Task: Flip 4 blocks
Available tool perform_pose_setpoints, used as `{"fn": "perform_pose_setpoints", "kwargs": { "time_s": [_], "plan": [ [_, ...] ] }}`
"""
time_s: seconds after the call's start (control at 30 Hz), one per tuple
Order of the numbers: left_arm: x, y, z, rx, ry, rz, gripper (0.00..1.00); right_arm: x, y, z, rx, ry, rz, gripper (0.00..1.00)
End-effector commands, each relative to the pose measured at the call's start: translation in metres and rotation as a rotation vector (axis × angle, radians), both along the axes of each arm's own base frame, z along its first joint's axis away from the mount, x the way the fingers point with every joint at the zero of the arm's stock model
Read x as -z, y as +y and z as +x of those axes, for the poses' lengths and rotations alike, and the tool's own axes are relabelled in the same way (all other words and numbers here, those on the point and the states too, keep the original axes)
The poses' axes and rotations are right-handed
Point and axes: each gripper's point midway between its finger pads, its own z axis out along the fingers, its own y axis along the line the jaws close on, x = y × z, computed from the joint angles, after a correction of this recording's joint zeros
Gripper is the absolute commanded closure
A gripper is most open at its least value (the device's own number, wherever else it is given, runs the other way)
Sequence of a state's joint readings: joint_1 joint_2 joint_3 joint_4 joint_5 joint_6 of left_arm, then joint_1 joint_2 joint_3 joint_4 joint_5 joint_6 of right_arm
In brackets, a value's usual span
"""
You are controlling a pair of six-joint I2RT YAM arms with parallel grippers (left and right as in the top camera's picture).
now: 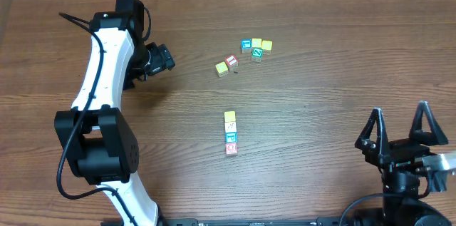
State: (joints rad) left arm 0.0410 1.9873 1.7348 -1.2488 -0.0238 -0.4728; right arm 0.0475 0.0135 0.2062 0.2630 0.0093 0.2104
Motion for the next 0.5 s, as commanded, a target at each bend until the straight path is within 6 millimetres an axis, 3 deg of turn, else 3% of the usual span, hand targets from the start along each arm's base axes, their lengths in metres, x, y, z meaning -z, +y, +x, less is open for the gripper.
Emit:
{"fn": "perform_pose_setpoints", "kwargs": {
  "time_s": [0.0,0.47],
  "plan": [
    [-0.001,0.001,0.002,-0.004,-0.006,0.009,0.00,0.012,-0.001,0.004,0.035,-0.004,-0.077,0.00],
    [-0.001,0.001,0.002,-0.004,-0.006,0.009,0.00,0.103,0.001,0.038,0.010,0.238,-0.094,0.00]
  ]
}}
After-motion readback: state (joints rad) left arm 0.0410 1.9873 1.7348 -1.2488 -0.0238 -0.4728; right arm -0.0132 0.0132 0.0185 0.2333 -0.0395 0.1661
